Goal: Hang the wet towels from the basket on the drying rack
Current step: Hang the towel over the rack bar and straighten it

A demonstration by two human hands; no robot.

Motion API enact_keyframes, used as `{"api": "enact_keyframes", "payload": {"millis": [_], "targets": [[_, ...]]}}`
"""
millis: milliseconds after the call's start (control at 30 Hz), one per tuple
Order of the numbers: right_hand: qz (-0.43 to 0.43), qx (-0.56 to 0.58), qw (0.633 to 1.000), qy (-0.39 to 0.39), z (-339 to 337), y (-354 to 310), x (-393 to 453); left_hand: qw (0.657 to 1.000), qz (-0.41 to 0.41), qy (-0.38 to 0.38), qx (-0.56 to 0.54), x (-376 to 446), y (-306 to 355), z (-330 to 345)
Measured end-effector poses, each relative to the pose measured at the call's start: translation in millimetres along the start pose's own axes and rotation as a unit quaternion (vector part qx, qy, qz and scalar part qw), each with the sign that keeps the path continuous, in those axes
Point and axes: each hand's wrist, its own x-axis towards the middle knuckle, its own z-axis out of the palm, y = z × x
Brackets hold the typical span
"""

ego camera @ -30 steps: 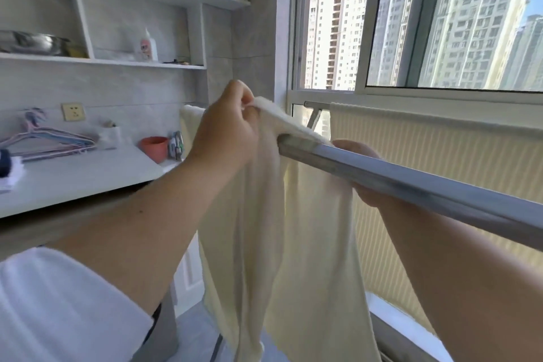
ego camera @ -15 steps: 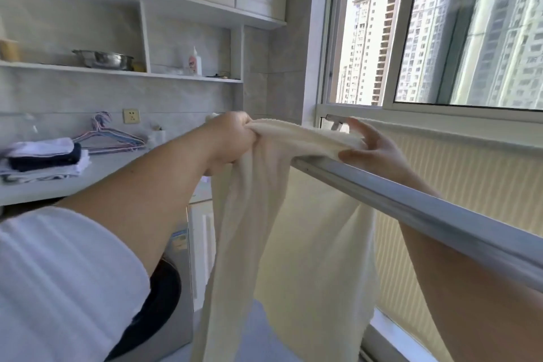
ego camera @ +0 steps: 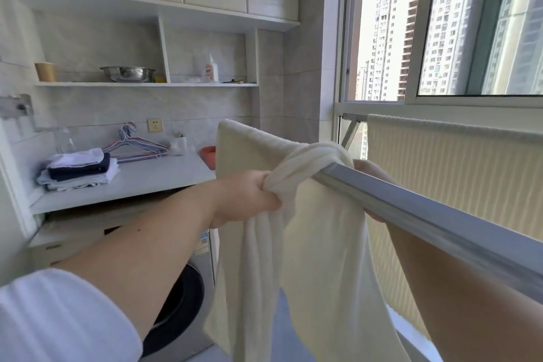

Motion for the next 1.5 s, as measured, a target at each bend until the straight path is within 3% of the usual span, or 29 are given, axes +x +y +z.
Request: {"api": "enact_keyframes", "payload": {"millis": [67, 167, 300, 433, 500, 600, 700, 900, 1000, 1200, 1367, 1500], "targets": [[-0.058, -0.01, 0.998, 0.037, 0, -6, 1, 0.998, 0.008, 0.048, -0.051, 4, 1, -5], [-0.131, 0.129, 0.981, 0.065, -3, -18, -4, 0.979, 0.036, 0.199, 0.004, 11, 15, -14], [-0.199, 0.253, 0.945, 0.054, -7, -32, -13, 0.899, 0.157, 0.39, 0.12, 10, 46, -21], [-0.198, 0.245, 0.949, -0.019, -15, -38, -24, 0.828, 0.196, 0.449, 0.274, 7, 52, -16], [-0.187, 0.234, 0.954, -0.011, -17, -36, -28, 0.834, 0.16, 0.433, 0.301, 6, 49, -9], [-0.175, 0.254, 0.951, -0.029, -20, -32, -33, 0.9, 0.104, 0.317, 0.28, 0, 50, 2], [-0.172, 0.272, 0.945, -0.065, -22, -32, -40, 0.958, 0.093, 0.2, 0.183, -11, 58, 7], [-0.172, 0.257, 0.945, -0.105, -27, -37, -52, 0.934, 0.195, 0.269, 0.128, -25, 76, 10], [-0.174, 0.264, 0.944, -0.097, -30, -39, -59, 0.927, 0.191, 0.299, 0.121, -30, 83, 14], [-0.205, 0.324, 0.92, -0.087, -41, -33, -73, 0.9, 0.178, 0.302, 0.259, -42, 94, 40], [-0.209, 0.33, 0.918, -0.065, -51, -22, -96, 0.928, 0.161, 0.231, 0.244, -59, 106, 63], [-0.194, 0.272, 0.942, -0.042, -54, -7, -107, 0.893, 0.195, 0.293, 0.282, -69, 106, 75]]}}
